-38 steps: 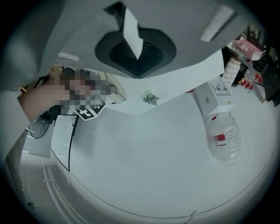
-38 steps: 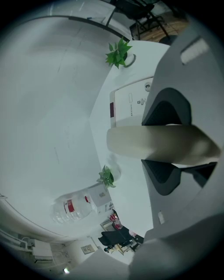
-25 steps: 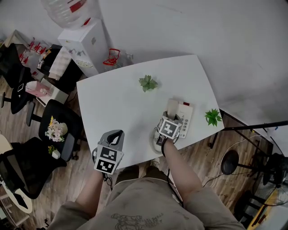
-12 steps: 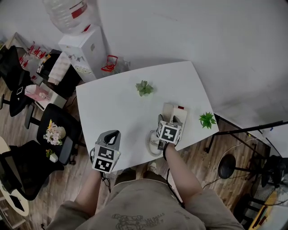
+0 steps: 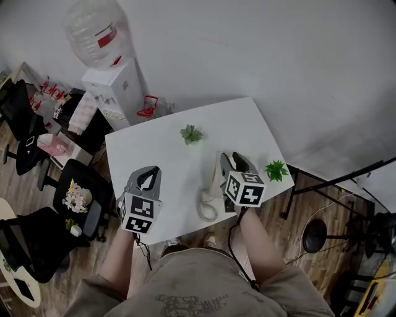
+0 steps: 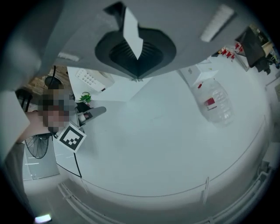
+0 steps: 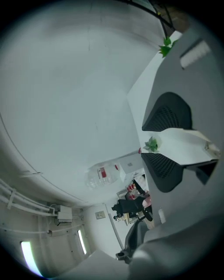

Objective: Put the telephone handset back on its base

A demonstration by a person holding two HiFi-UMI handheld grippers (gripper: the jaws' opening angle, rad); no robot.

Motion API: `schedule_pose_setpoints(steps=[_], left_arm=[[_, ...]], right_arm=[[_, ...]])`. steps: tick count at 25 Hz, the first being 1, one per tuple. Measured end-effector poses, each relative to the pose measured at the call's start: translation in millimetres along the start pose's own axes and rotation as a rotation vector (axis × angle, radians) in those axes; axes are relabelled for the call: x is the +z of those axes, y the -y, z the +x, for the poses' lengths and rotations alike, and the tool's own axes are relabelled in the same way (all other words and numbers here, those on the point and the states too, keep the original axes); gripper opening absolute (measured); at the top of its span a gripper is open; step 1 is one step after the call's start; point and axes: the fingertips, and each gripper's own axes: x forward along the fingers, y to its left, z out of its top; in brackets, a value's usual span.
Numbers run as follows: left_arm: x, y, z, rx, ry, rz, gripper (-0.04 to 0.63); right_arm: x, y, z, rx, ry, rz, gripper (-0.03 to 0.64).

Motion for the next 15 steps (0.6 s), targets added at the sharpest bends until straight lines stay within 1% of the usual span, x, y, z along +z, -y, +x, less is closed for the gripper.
schedule_pose_setpoints(steps=[4, 7, 10, 12, 15], left_arm=[[41, -1, -11, 0.022, 0.082, 0.007, 0.000], [76, -2, -29, 0.050, 0.186, -0.002, 0.000], [110, -10, -53, 0.101, 0.300, -0.012, 0.000], [130, -12, -70, 0.119, 0.363, -0.018, 0.000], [157, -7, -95, 0.124, 0.443, -0.007, 0.000]], right_arm=[[52, -16, -42, 0.066, 0.144, -0.066, 0.145], [82, -28, -77, 0.106, 0.225, -0.108, 0.105], [107, -40, -111, 0.151, 0.300, -0.145, 0.059], [119, -48, -132, 0.175, 0.345, -0.174, 0.033], [131, -58, -162, 0.209, 0.395, -0.217, 0.029]])
